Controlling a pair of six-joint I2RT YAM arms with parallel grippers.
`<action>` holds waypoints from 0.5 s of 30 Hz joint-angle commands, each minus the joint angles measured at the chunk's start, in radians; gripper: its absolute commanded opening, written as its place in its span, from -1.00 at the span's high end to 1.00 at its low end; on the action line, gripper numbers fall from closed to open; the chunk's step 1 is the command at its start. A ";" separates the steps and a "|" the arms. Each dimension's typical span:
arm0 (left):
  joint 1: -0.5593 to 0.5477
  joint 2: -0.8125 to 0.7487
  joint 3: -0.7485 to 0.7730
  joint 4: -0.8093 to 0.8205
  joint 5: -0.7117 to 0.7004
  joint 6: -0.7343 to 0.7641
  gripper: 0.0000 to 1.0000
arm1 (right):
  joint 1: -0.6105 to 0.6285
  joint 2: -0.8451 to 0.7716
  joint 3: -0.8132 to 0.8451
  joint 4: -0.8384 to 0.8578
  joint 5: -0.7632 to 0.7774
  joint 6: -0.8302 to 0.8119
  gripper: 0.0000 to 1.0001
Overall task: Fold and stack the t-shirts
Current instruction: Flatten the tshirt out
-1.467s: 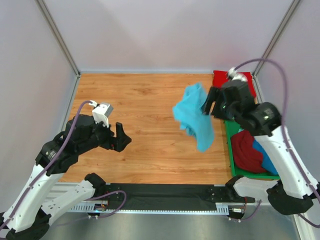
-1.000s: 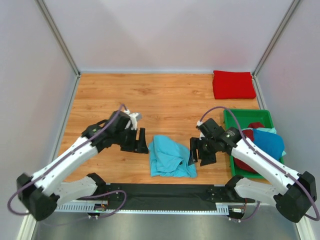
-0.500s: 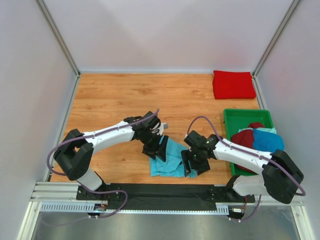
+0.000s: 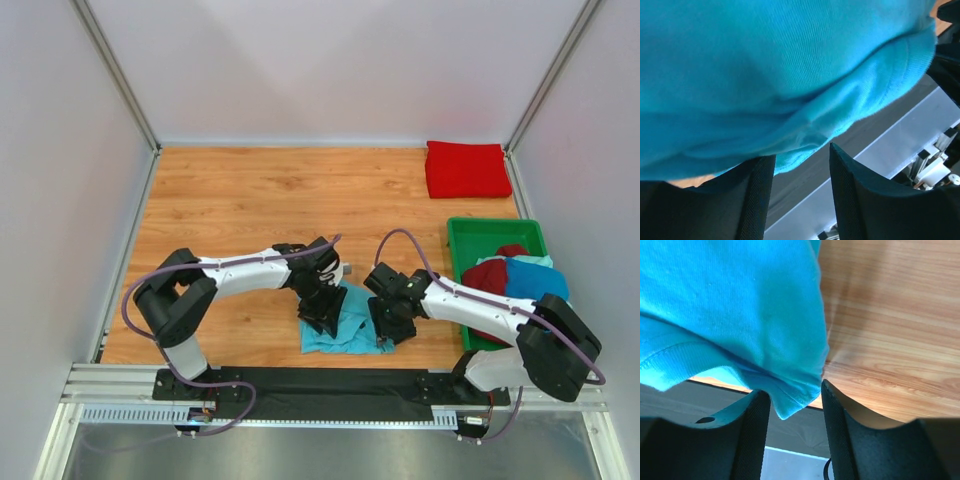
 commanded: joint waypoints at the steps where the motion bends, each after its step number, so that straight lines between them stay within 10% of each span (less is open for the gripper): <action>1: -0.019 0.038 0.030 0.020 -0.029 0.006 -0.10 | 0.007 -0.017 -0.016 0.037 0.044 0.022 0.07; 3: -0.021 0.057 0.021 0.023 -0.061 0.005 -0.01 | 0.005 -0.023 -0.025 0.042 0.054 0.024 0.13; 8: -0.021 0.034 0.010 0.025 -0.176 0.003 1.00 | 0.005 -0.032 -0.024 0.047 0.117 0.036 0.62; 11: -0.021 -0.047 0.060 -0.069 -0.272 0.028 1.00 | 0.005 -0.065 0.053 -0.025 0.171 0.040 0.99; 15: -0.021 -0.266 0.218 -0.225 -0.428 0.074 1.00 | 0.007 -0.165 0.238 -0.148 0.243 0.010 0.99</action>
